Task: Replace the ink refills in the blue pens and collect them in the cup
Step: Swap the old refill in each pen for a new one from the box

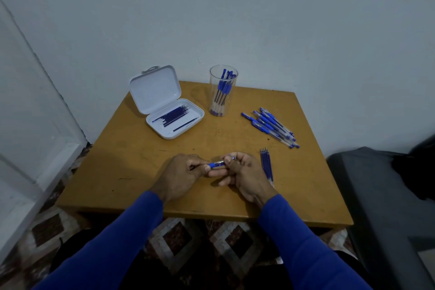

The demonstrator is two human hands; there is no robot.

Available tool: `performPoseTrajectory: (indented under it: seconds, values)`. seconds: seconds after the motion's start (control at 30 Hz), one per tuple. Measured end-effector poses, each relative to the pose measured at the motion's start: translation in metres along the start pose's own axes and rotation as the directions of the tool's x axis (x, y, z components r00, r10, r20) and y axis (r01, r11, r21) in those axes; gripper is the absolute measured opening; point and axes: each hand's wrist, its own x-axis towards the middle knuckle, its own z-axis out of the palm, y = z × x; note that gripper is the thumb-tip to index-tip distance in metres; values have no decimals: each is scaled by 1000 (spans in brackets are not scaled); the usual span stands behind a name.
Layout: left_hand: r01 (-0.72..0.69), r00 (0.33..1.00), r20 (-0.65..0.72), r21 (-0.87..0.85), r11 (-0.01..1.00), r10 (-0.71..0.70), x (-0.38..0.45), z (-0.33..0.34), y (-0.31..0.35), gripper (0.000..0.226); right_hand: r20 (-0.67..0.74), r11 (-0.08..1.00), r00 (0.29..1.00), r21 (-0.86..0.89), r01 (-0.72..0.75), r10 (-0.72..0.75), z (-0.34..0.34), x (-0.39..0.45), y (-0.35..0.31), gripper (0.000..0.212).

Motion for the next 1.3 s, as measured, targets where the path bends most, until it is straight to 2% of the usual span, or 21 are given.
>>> performPoseTrajectory:
  seconds: [0.2,0.37,0.5,0.57,0.63,0.7,0.77,0.97,1.07,1.17,1.3]
  values:
    - [4,1000,-25,65,998,-2,1,2,1,15,-40,1000,999,-15,-5,5,2,-1,-1,15]
    - [15,995,-101,53,998,-9,0,7,3,12,-152,999,988,-34,1,-6,5,0,-3,16]
    - [21,990,-142,22,1000,-18,-2,9,1,13,-277,987,959,-159,21,-65,5,4,-8,18]
    - [14,987,-159,23,1000,-11,-2,11,0,14,-384,975,918,-224,14,-101,6,9,-11,18]
    - [4,985,-172,46,999,4,-1,12,0,15,-464,929,874,-367,-43,-143,6,14,-13,15]
    - [-12,982,-189,69,998,24,-1,12,0,16,-465,837,867,-535,-111,-182,5,18,-12,11]
    - [-31,976,-211,95,995,51,0,11,1,16,-443,766,870,-630,-128,-218,6,22,-8,9]
    - [-77,967,-221,217,973,126,1,10,5,20,-429,624,839,-768,-143,-336,10,32,0,4]
    - [-78,969,-209,247,966,131,3,12,3,22,-406,569,851,-806,-161,-335,10,33,0,10]
    - [-81,967,-217,240,967,135,2,14,1,24,-399,574,849,-806,-145,-346,7,32,-1,13]
    - [-90,961,-234,238,967,147,-1,15,-3,25,-403,687,845,-724,-59,-352,3,23,1,16]
